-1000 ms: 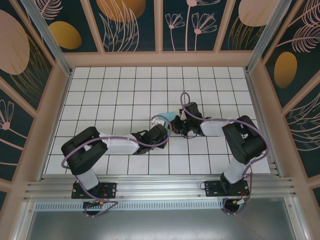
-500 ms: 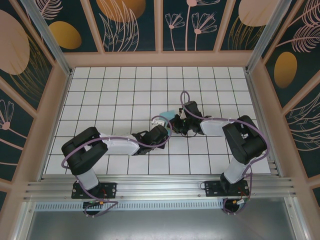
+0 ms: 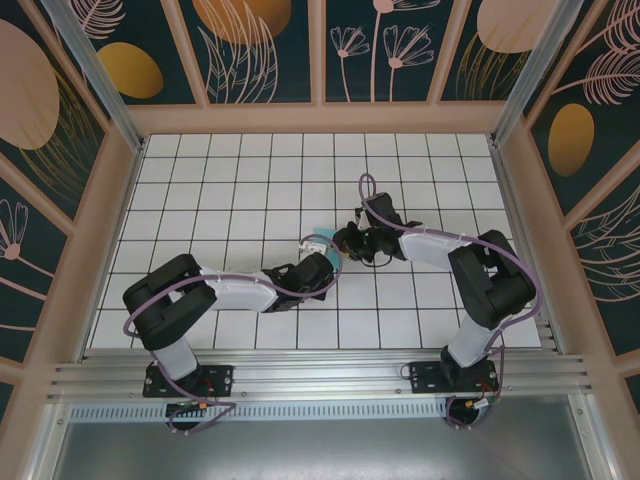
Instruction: Fold a paper plane with a square sheet of paper (pick it up from the middle)
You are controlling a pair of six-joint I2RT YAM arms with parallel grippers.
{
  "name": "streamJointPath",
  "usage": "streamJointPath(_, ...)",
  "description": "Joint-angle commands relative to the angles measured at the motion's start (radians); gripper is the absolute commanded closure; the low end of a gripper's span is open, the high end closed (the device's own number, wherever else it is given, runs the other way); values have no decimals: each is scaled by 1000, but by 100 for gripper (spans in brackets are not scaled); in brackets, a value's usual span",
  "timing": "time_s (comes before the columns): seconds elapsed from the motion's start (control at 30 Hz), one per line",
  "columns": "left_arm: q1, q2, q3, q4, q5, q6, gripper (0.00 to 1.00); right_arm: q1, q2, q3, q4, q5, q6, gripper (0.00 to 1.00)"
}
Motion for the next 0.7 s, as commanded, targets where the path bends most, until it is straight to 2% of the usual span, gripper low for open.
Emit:
streamJointPath(0.0,0,-1,-15,9,-23,26,86,6,16,31,-47,5,-25,85)
streamJointPath(0.13,0,-9,-18,8,-30,32,80,6,22,39,-44,1,-22,91)
streamJointPath(0.2,0,-9,-21,6,-35,33,71,6,25,43,-38,-6,-22,93)
streamJointPath(0.37,0,-35,-33,2,-44,32,63,6,27,51,-40,-7,-24,95)
streamJointPath(0.47,0,-45,-39,3,-51,29,66,6,33,56,-40,-16,-26,95)
streamJointPath(0.63,0,-57,-33,-2,-74,26,82,6,25,61,-56,-1,-47,91)
streamJointPath(0.67,0,-60,-34,-3,-77,28,84,6,18,60,-66,11,-58,87)
